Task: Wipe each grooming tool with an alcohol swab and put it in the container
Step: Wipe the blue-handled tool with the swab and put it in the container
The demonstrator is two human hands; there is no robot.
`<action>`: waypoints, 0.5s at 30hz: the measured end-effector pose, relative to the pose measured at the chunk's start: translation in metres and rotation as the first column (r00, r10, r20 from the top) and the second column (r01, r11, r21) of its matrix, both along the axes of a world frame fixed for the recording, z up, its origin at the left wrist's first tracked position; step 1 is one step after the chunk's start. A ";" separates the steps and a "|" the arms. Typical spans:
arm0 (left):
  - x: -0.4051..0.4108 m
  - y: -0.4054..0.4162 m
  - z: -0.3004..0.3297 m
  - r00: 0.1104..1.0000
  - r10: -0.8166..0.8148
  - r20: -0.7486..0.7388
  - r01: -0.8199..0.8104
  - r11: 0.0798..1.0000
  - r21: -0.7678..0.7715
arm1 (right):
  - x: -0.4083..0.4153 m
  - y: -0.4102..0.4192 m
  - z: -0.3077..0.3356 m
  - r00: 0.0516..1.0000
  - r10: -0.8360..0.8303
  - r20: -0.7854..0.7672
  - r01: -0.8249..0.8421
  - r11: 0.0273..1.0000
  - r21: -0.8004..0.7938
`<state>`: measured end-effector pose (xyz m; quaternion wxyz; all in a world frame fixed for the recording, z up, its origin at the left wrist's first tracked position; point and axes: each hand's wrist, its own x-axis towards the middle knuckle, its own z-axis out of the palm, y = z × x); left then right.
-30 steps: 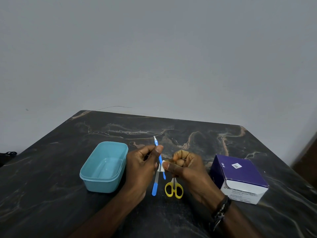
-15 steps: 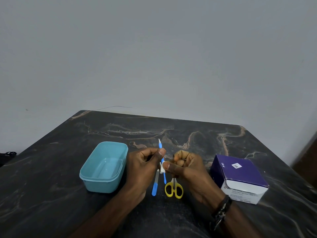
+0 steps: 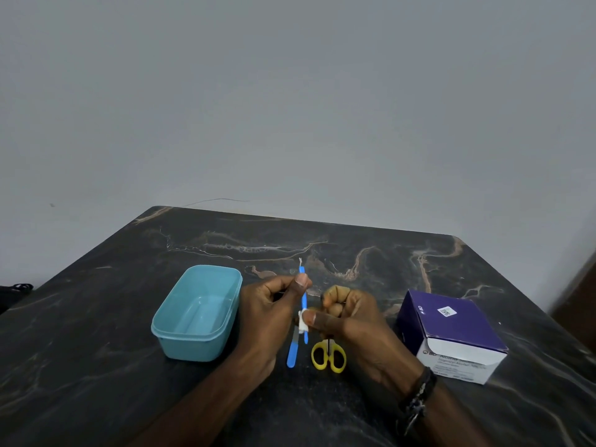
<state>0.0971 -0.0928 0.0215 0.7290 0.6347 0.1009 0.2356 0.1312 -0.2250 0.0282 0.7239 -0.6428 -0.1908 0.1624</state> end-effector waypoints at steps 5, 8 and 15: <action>-0.005 -0.006 0.001 0.986 -0.151 -0.069 0.151 0.989 -0.007 | 0.000 -0.001 0.006 0.996 -0.091 -0.004 0.091 0.992 0.092; -0.004 -0.007 0.001 0.979 -0.188 -0.074 0.188 0.982 -0.002 | 0.004 -0.001 0.008 0.983 -0.183 -0.002 0.181 0.973 0.143; -0.005 -0.006 -0.005 0.957 -0.284 -0.056 0.285 0.959 0.011 | 0.010 -0.006 0.003 0.949 -0.314 0.014 0.309 0.940 0.143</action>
